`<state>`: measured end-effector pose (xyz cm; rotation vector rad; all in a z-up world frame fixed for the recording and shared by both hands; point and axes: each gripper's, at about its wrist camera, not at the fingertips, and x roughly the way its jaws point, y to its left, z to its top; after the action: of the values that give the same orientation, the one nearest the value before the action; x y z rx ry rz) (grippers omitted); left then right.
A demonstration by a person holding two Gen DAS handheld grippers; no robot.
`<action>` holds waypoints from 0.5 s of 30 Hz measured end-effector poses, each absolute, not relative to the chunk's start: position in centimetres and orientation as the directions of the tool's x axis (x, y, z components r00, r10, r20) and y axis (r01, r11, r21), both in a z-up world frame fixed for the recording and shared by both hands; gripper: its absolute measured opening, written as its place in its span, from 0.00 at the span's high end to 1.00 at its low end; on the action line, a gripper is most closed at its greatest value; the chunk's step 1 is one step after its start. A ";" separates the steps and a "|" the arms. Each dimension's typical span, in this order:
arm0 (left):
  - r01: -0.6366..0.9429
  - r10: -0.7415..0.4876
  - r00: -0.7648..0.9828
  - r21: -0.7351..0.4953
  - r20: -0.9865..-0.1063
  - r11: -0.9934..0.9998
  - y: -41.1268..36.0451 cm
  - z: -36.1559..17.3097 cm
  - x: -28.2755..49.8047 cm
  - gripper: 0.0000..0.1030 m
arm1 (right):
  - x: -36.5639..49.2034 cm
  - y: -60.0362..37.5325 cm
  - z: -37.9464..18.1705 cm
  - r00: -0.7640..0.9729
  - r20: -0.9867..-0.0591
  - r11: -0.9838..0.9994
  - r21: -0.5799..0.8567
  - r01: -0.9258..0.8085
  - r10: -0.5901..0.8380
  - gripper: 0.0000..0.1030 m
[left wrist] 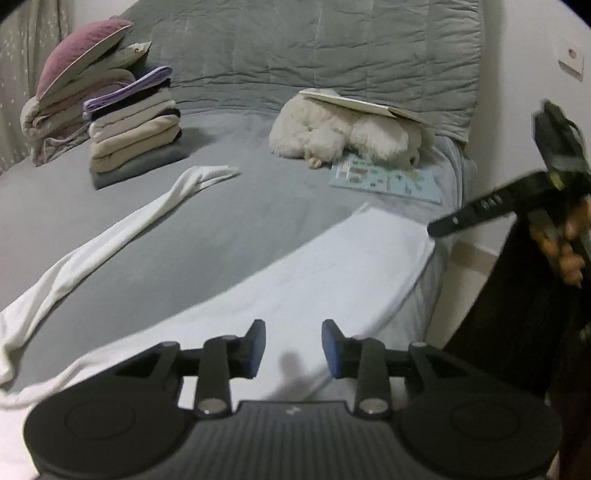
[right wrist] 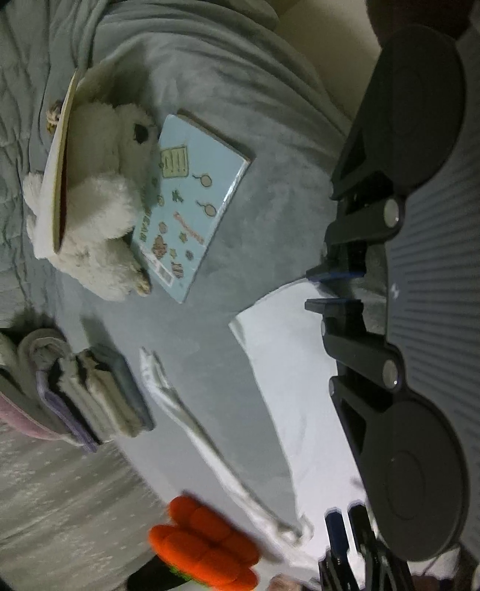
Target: Fold clothes
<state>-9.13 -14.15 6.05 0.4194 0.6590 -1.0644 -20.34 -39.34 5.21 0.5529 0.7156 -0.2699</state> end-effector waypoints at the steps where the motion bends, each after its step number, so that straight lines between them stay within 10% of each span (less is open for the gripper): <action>1: 0.900 -0.663 0.323 0.002 -0.675 0.436 -15.1 6.0 -9.0 0.63 | -20.6 -39.6 5.2 0.740 -0.671 0.819 0.405 0.407 -0.036 0.75; 3: 0.902 -0.669 0.317 -0.005 -0.672 0.432 -17.4 5.9 -8.8 0.63 | -20.9 -39.7 5.2 0.758 -0.652 0.818 0.421 0.393 -0.028 0.60; 15: 0.911 -0.689 0.271 -0.053 -0.672 0.410 -28.7 4.6 -6.9 0.60 | -19.7 -38.7 4.7 0.748 -0.658 0.874 0.311 0.374 -0.086 0.60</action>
<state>-6.92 -28.67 4.56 0.3781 0.6842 -1.1123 -19.65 -38.73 4.73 0.4482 0.6834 -0.2609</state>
